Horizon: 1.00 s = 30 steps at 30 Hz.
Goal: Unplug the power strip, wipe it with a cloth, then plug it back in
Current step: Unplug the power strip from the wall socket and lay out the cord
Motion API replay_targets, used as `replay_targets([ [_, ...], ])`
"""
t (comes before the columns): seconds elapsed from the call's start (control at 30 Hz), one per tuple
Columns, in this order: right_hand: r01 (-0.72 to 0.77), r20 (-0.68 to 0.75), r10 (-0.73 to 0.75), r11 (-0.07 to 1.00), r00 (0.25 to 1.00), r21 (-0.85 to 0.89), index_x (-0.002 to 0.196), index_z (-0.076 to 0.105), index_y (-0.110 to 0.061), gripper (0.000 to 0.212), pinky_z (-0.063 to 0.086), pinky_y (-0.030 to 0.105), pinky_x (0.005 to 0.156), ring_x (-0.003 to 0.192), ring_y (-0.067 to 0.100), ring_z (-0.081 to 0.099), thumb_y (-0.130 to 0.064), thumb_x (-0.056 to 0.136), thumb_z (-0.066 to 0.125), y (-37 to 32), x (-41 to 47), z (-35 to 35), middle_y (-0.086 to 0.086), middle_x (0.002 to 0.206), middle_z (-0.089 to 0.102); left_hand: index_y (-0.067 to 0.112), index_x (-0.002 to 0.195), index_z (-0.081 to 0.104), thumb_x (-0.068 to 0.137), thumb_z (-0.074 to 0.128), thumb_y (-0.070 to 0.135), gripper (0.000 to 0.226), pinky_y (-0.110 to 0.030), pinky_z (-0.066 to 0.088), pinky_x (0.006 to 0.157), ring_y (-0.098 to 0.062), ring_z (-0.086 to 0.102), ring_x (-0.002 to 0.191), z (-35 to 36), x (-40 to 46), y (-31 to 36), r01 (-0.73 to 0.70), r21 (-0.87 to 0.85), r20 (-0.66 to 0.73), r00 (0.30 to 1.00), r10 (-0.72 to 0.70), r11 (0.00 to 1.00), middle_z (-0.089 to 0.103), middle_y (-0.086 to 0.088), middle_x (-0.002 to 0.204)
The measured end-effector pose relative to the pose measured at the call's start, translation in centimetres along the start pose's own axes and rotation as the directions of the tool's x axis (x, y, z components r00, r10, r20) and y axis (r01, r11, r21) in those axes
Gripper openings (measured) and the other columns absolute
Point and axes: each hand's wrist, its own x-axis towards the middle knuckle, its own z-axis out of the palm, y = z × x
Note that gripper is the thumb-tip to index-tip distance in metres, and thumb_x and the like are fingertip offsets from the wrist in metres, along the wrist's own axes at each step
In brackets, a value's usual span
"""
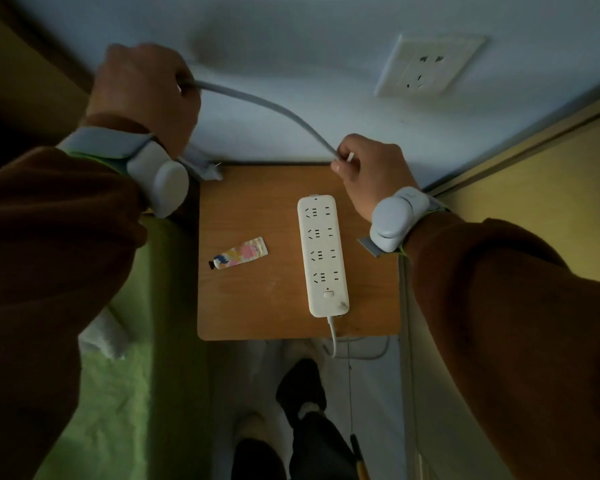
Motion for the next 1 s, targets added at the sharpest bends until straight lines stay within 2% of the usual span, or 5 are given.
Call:
replay_targets([
  [0.33, 0.054, -0.023, -0.053, 0.997, 0.998, 0.053, 0.098, 0.063, -0.012, 0.014, 0.056, 0.046, 0.072, 0.076, 0.031, 0.064, -0.024, 0.098, 0.058, -3.7, 0.0, -0.6, 0.009, 0.084, 0.07, 0.012, 0.11, 0.071, 0.095, 0.056, 0.031, 0.028, -0.053, 0.051, 0.089, -0.044, 0.063, 0.105, -3.9, -0.4, -0.6, -0.029, 0.03, -0.077, 0.997, 0.032, 0.999, 0.071, -0.02, 0.109],
  [0.57, 0.099, 0.014, -0.099, 0.995, 0.995, 0.004, 0.105, 0.065, -0.012, 0.015, 0.051, 0.039, 0.069, 0.079, 0.027, 0.062, -0.022, 0.1, 0.055, -4.4, -1.0, 0.0, 0.009, 0.09, 0.07, 0.02, 0.116, 0.067, 0.094, 0.058, 0.042, 0.032, -0.045, 0.052, 0.088, -0.041, 0.063, 0.108, 0.6, -3.3, 5.6, -0.156, -0.02, 0.217, 0.964, 0.157, 0.988, 0.066, -0.015, 0.12],
  [0.7, 0.09, 0.03, -0.087, 0.991, 0.996, -0.1, 0.109, 0.066, -0.015, 0.02, 0.024, 0.024, 0.055, 0.079, 0.019, 0.054, -0.025, 0.103, 0.05, -4.3, -1.5, 0.6, 0.006, 0.097, 0.071, 0.014, 0.115, 0.066, 0.099, 0.054, 0.04, 0.032, -0.043, 0.053, 0.084, -0.038, 0.066, 0.101, 4.0, -4.2, 7.8, -0.183, -0.051, 0.333, 0.924, 0.189, 0.982, 0.068, -0.015, 0.113],
  [0.8, 0.07, 0.021, -0.069, 0.994, 0.997, -0.08, 0.11, 0.067, -0.017, 0.019, 0.031, 0.023, 0.064, 0.087, 0.022, 0.063, -0.025, 0.101, 0.052, -3.6, -1.8, 1.2, 0.004, 0.098, 0.072, 0.014, 0.107, 0.067, 0.101, 0.052, 0.036, 0.027, -0.041, 0.054, 0.079, -0.033, 0.065, 0.089, 5.4, -4.4, 8.0, -0.184, -0.026, 0.357, 0.917, 0.181, 0.983, 0.068, -0.013, 0.104],
  [1.0, -0.046, 0.188, 0.069, 0.991, 0.98, -0.123, 0.126, 0.062, -0.013, 0.031, 0.047, 0.032, 0.093, 0.11, 0.031, 0.063, -0.02, 0.097, 0.053, 0.6, -1.7, 2.3, 0.01, 0.12, 0.069, 0.015, 0.115, 0.065, 0.101, 0.048, 0.03, 0.026, -0.044, 0.05, 0.087, -0.04, 0.062, 0.107, 7.3, -4.1, 4.9, -0.075, -0.021, 0.375, 0.924, 0.077, 0.997, 0.065, -0.017, 0.117],
])
